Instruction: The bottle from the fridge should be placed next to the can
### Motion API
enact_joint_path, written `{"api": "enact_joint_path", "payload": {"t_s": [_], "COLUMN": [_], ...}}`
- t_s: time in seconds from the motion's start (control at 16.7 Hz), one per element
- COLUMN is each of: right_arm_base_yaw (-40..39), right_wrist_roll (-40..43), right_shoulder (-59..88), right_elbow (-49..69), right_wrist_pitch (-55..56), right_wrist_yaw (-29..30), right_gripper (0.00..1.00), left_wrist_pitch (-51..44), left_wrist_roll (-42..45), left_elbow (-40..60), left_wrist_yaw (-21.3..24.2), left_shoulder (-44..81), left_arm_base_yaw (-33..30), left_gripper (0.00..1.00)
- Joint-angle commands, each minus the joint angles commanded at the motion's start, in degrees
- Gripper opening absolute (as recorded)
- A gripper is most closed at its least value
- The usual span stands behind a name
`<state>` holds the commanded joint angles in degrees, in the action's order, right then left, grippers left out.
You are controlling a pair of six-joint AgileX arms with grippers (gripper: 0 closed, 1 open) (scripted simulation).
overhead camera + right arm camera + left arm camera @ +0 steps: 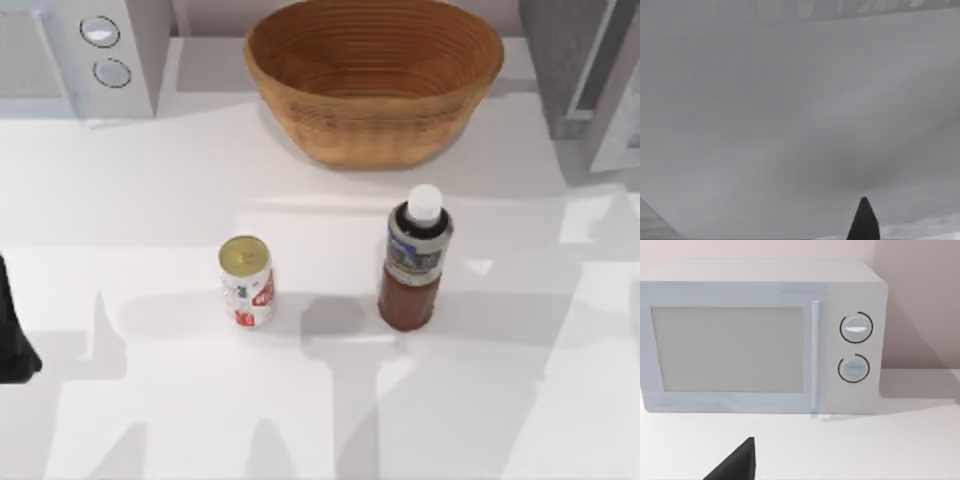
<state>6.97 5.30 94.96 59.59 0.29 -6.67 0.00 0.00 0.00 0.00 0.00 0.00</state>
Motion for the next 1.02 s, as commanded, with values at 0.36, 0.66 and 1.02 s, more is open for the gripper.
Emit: {"api": "enact_joint_path", "payload": {"t_s": [0.36,0.66,1.02], "right_arm_base_yaw": [-5.67,-4.67,-4.82], "right_wrist_roll": [-5.0,-4.9,-4.97], "right_shoulder": [-2.31,-0.05,12.29], "right_elbow": [-2.76,-0.68,14.89], "right_wrist_pitch": [2.8,2.26,-0.8], "right_wrist_yaw": [5.45,5.77,5.89], "right_gripper": [1.0,1.0,1.0], "left_wrist_pitch": [0.0,0.0,0.0], "left_wrist_roll": [0.0,0.0,0.0], "left_elbow": [0.0,0.0,0.0], "left_wrist_yaw": [0.0,0.0,0.0], "left_shoulder": [0.0,0.0,0.0], "left_arm_base_yaw": [0.0,0.0,0.0], "left_gripper": [1.0,1.0,1.0]}}
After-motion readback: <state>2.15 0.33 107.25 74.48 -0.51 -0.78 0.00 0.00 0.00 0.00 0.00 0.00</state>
